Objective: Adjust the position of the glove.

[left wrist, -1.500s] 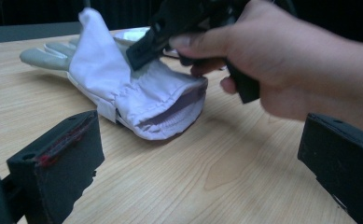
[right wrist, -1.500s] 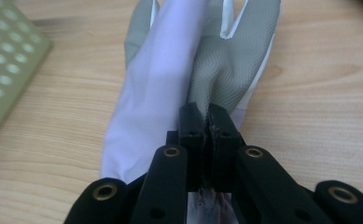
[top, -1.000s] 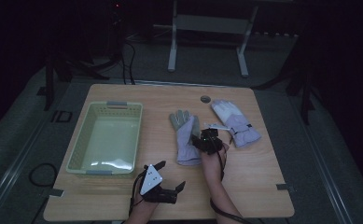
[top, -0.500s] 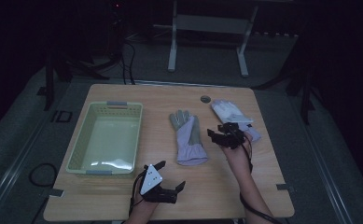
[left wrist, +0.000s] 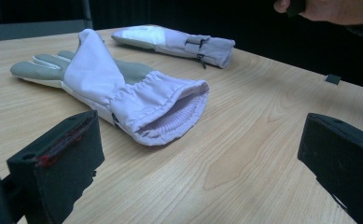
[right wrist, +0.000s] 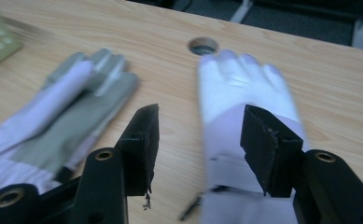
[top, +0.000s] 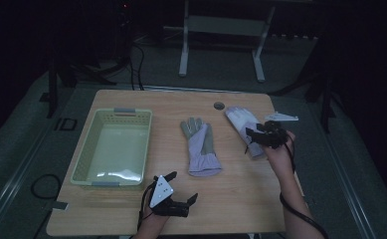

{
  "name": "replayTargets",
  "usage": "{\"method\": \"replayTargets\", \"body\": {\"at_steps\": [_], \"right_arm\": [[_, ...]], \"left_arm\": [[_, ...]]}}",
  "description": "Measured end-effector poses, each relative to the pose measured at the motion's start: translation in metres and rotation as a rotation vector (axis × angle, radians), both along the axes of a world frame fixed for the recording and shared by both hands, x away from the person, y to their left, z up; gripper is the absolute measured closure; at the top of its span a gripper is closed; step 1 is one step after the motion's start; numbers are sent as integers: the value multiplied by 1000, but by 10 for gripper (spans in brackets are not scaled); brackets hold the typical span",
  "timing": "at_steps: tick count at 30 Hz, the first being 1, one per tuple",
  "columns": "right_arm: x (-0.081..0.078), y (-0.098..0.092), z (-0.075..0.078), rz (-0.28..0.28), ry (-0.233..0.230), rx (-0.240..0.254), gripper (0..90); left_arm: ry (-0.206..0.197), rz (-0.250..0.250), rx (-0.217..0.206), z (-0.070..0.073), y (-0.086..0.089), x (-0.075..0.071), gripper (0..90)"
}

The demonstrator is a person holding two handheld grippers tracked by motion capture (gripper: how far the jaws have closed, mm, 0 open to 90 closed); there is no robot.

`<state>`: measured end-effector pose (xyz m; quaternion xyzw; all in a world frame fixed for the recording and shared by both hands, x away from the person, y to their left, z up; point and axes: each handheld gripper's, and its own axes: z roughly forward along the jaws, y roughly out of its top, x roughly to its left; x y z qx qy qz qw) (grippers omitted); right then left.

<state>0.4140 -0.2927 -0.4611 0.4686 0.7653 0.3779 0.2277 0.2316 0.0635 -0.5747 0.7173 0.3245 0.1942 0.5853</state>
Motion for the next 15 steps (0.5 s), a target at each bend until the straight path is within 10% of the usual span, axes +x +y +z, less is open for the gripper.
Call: {"method": "replayTargets", "body": {"at_steps": [15], "right_arm": [[55, -38, -15, -19, 58, -13, 487]], "left_arm": [[8, 3, -4, 0, 1, 1, 2]]}}
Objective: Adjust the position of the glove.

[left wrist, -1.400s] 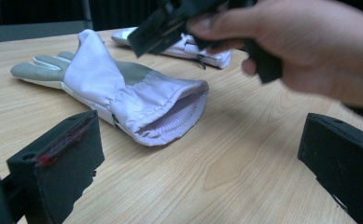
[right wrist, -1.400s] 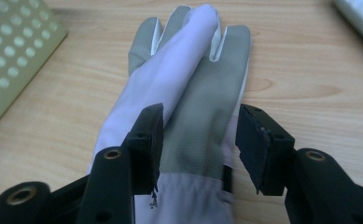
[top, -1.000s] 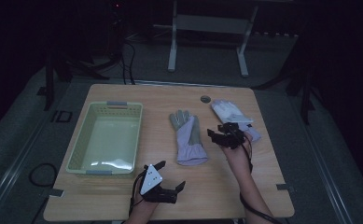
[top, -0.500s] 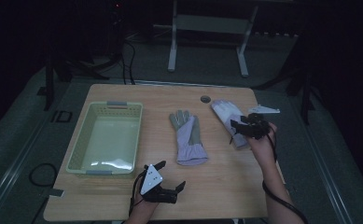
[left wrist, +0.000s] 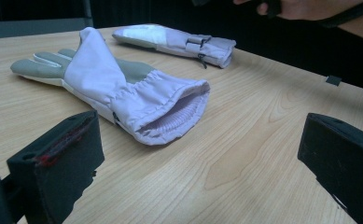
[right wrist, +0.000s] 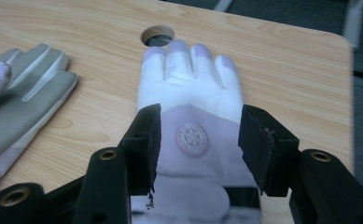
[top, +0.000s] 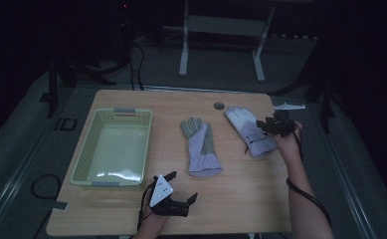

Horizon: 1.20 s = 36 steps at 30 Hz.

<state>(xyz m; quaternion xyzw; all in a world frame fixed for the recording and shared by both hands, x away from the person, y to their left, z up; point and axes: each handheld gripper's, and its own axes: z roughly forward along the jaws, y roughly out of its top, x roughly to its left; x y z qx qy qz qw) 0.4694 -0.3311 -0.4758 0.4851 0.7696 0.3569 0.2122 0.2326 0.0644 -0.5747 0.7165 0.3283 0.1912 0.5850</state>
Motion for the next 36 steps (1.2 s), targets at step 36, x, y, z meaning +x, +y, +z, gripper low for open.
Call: {"method": "replayTargets", "body": {"at_steps": [36], "right_arm": [[25, 14, -52, -48, 180, 19, 773]], "left_arm": [[-6, 8, 6, 0, 0, -1, 2]]}}
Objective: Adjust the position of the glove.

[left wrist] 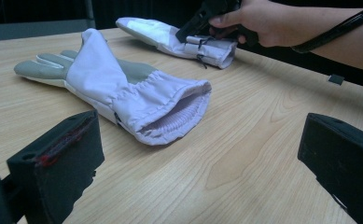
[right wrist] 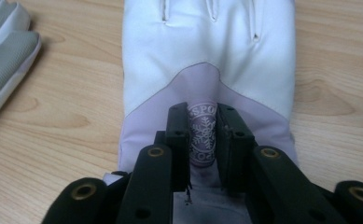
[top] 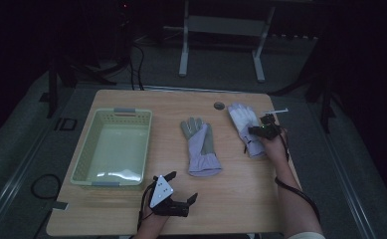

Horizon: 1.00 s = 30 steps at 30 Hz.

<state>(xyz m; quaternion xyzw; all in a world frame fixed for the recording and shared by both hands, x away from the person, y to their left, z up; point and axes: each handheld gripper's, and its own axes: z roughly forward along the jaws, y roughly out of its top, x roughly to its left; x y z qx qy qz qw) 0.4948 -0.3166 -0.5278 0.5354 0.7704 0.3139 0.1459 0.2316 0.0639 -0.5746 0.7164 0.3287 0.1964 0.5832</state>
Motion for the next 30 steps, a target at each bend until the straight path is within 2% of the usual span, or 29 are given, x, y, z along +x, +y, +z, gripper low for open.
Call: {"method": "replayTargets", "body": {"at_steps": [4, 9, 16, 19, 24, 28, 30], "right_arm": [[-8, 0, 14, -31, -31, 11, 787], [-24, -1, 39, -38, -96, 36, 789], [-59, -7, 82, -115, -171, 107, 790], [-78, -6, 95, -154, -200, 100, 790], [-104, -7, 100, -214, -228, 98, 790], [-121, -8, 90, -242, -195, 133, 790], [-130, -7, 84, -250, -185, 129, 789]], "left_arm": [[0, 1, -1, 0, 0, 0, 2], [0, 1, 1, 0, 0, 0, 2], [-4, 4, 6, 0, -1, 0, 2], [-6, 4, 6, 0, -1, -1, 2], [-16, 2, 13, 0, -1, -2, 2], [-16, -4, 10, 0, -2, -1, 2], [-17, -6, 10, 0, -3, -1, 2]]}}
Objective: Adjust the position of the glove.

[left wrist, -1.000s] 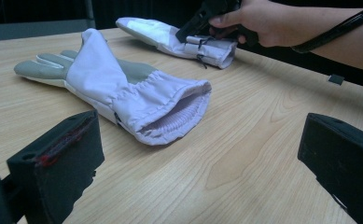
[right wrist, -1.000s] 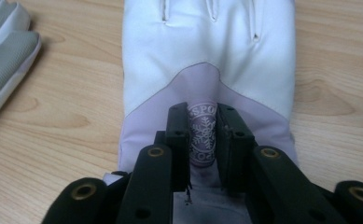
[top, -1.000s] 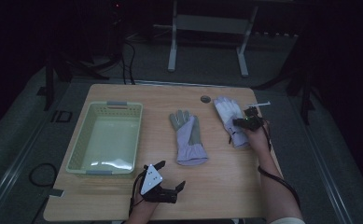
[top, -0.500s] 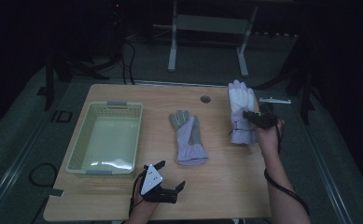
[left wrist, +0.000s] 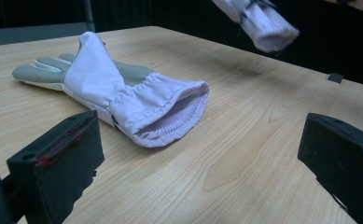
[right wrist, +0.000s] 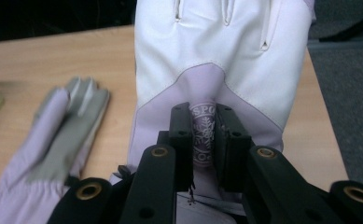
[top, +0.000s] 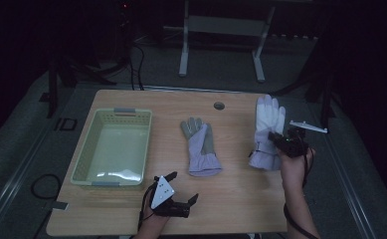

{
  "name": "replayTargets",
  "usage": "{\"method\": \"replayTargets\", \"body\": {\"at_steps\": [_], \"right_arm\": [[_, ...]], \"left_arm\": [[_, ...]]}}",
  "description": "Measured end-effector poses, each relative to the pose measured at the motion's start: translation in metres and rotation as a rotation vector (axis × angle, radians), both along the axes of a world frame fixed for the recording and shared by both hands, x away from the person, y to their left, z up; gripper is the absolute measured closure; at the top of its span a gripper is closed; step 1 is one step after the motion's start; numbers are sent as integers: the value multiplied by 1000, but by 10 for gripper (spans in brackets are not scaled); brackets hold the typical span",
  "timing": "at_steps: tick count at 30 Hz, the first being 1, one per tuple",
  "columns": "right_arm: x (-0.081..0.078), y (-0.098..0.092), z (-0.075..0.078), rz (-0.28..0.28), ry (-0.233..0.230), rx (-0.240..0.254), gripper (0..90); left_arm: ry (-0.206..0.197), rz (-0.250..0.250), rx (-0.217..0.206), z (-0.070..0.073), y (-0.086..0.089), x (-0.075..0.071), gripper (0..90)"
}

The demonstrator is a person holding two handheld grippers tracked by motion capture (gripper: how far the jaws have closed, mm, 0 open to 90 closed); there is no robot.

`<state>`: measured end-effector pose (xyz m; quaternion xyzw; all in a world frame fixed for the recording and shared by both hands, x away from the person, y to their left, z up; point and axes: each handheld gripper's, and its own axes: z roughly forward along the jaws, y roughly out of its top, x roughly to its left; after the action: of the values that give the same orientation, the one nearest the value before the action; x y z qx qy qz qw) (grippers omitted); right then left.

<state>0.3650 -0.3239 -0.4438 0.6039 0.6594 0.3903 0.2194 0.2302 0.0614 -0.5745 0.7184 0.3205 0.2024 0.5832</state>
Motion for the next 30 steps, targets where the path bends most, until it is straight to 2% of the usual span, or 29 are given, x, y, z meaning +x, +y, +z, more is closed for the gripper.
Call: {"method": "replayTargets", "body": {"at_steps": [4, 5, 7, 12, 17, 20, 27, 30], "right_arm": [[-14, 0, -14, -15, 31, 5, 788], [-16, 1, -18, -10, 38, -10, 788], [-17, 1, -25, -10, 66, -7, 786], [-7, 3, -47, -26, 119, -42, 782], [8, 1, -67, -55, 174, -54, 766], [16, 0, -78, -48, 202, -64, 751], [23, 6, -85, -14, 203, -118, 713], [23, 4, -84, -8, 195, -112, 671]], "left_arm": [[3, -1, -1, 0, 0, 0, 2], [3, -1, -1, 0, 0, 0, 2], [3, -2, -1, 0, 0, 0, 2], [6, -3, 0, 0, 0, 1, 2], [8, -5, 0, 0, 0, 1, 2], [8, -7, 2, 0, 0, 1, 2], [7, -9, 1, 0, 0, 1, 2], [8, -9, 1, 0, 0, 1, 2]]}}
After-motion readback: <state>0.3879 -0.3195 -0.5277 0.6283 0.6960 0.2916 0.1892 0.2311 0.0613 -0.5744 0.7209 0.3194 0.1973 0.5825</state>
